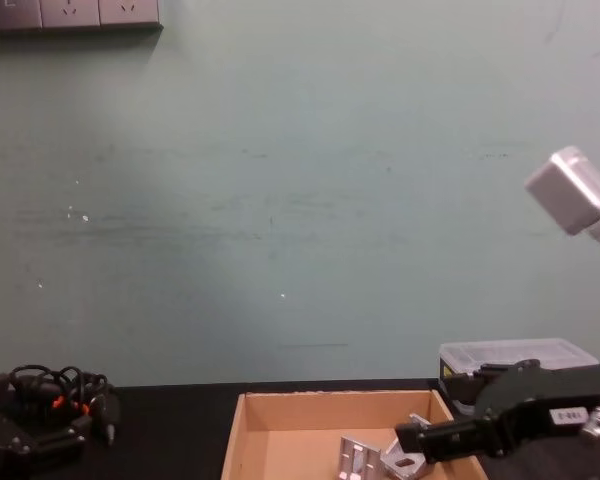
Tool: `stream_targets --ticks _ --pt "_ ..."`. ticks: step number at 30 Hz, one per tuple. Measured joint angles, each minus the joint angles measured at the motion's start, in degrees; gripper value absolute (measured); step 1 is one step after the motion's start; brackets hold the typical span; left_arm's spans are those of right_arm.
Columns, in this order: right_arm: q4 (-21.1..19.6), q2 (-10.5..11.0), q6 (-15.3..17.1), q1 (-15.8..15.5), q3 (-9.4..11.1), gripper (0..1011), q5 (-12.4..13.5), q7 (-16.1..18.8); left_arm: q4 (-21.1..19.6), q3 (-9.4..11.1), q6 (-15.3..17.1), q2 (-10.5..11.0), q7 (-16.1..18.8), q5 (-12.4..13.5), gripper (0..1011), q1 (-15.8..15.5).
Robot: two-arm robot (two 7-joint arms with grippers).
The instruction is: Use one hand to pick up the angle iron from the table and place it into the box.
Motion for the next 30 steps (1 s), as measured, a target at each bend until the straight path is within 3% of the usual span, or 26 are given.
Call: stream_targets --ticks 5,11,19,30 --pt "-4.3 2.52 -2.07 -2.79 0.01 1002 1.41 2.57 0.0 0.0 0.0 0.0 0.0 0.0 1011 0.0" --pt "-7.86 4.04 -4.61 -4.39 -2.64 1002 0.47 4.32 0.0 0.0 0.0 0.0 0.0 0.0 1011 0.0" --pt "-9.1 4.87 -6.58 -4.48 -5.52 1002 -0.71 6.8 0.0 0.0 0.0 0.0 0.0 0.0 1011 0.0" --pt "-7.87 5.71 -5.79 -2.96 -8.9 1003 -2.57 9.52 0.0 0.0 0.0 0.0 0.0 0.0 1011 0.0"
